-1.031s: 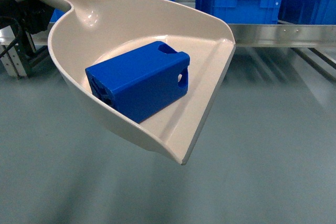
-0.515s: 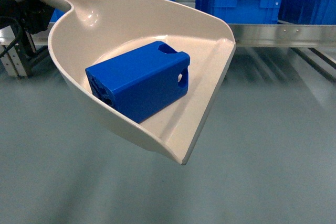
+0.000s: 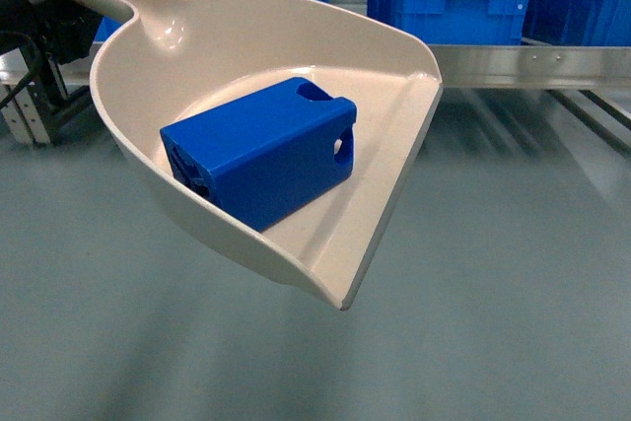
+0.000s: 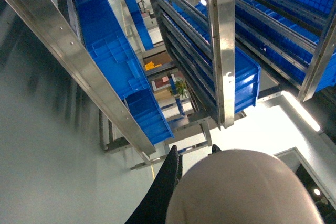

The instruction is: Place part in tray to right shelf

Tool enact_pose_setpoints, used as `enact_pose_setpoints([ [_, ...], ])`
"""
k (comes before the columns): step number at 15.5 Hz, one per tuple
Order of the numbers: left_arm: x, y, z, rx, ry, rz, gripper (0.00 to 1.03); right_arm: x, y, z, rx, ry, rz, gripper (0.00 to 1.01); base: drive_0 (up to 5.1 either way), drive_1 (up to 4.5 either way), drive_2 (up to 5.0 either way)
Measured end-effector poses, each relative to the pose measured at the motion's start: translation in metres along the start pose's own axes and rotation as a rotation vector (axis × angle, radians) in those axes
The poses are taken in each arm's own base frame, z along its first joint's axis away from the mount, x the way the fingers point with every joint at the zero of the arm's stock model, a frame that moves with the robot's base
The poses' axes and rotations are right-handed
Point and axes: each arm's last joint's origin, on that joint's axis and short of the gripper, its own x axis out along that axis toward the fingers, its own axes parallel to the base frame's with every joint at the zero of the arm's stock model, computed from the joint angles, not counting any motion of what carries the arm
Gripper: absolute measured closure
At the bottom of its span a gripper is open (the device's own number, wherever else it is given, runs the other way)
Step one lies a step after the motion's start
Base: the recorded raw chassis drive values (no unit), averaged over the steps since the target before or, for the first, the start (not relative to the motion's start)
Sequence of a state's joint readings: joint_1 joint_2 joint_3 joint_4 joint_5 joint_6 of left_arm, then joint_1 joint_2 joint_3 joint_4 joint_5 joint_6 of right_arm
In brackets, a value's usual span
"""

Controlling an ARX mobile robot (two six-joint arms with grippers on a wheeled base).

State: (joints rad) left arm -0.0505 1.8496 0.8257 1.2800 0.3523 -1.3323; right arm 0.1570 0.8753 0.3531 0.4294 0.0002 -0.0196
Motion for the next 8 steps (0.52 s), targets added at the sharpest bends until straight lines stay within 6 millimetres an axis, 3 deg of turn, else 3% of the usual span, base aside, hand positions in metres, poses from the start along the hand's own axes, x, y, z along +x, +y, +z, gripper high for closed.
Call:
enact_pose_setpoints([
  [2,0.0,0.0,-0.0001,0.0,0.002,0.0,0.91,-0.0001,0.0,0.0,0.0,0.0,0.0,0.03,0.0,0.0,0.0],
  [4,-0.0002,-0.0001,0.0005,-0.001,-0.001,-0.002,0.91,0.0,0.0,0.0004,0.0,-0.004,0.001,0.03,2.5,2.51,-5.0],
  [8,0.0003,-0.0003,-0.001,-0.002,0.007,-0.002,0.91,0.0,0.0,0.0001,0.0,-0.002,0.0,0.03,0.2,3.92,-3.6],
])
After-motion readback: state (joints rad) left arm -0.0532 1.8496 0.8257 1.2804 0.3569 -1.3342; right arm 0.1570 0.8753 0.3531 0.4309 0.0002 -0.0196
